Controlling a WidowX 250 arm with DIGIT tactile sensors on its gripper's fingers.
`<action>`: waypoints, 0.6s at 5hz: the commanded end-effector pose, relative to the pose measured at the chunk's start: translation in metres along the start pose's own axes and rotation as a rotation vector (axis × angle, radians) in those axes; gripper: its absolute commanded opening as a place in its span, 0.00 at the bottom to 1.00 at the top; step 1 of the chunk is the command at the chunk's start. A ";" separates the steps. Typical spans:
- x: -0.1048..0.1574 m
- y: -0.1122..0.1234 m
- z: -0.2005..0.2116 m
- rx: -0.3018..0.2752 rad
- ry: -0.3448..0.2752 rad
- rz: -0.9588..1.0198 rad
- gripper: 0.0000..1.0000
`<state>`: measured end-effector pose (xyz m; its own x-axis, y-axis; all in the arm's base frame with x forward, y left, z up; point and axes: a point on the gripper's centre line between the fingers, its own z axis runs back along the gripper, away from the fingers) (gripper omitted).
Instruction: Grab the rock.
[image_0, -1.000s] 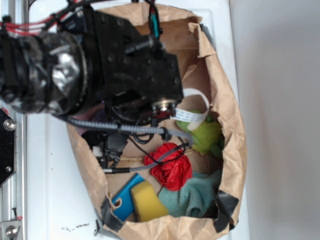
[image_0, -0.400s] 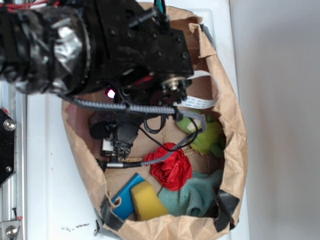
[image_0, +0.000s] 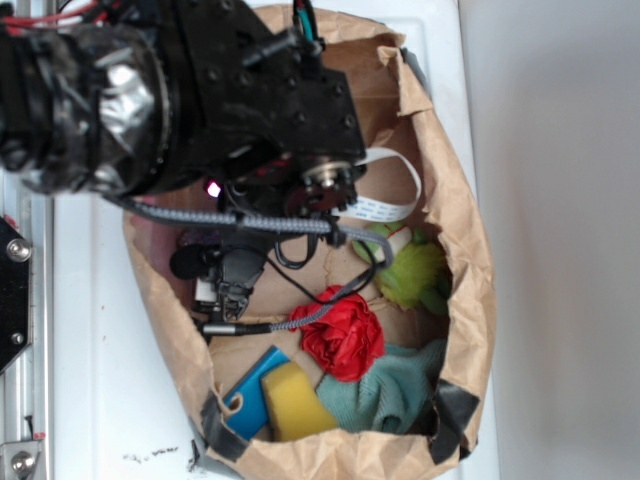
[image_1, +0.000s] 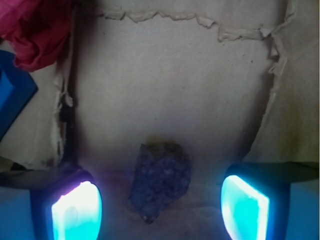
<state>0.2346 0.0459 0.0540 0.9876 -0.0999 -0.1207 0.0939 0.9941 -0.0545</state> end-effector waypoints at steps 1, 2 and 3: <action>-0.002 0.001 -0.007 0.013 0.010 -0.004 1.00; 0.000 -0.006 -0.013 -0.006 0.025 -0.002 1.00; 0.000 -0.011 -0.021 0.006 0.046 -0.013 1.00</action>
<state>0.2255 0.0331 0.0273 0.9770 -0.1079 -0.1837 0.0980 0.9932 -0.0621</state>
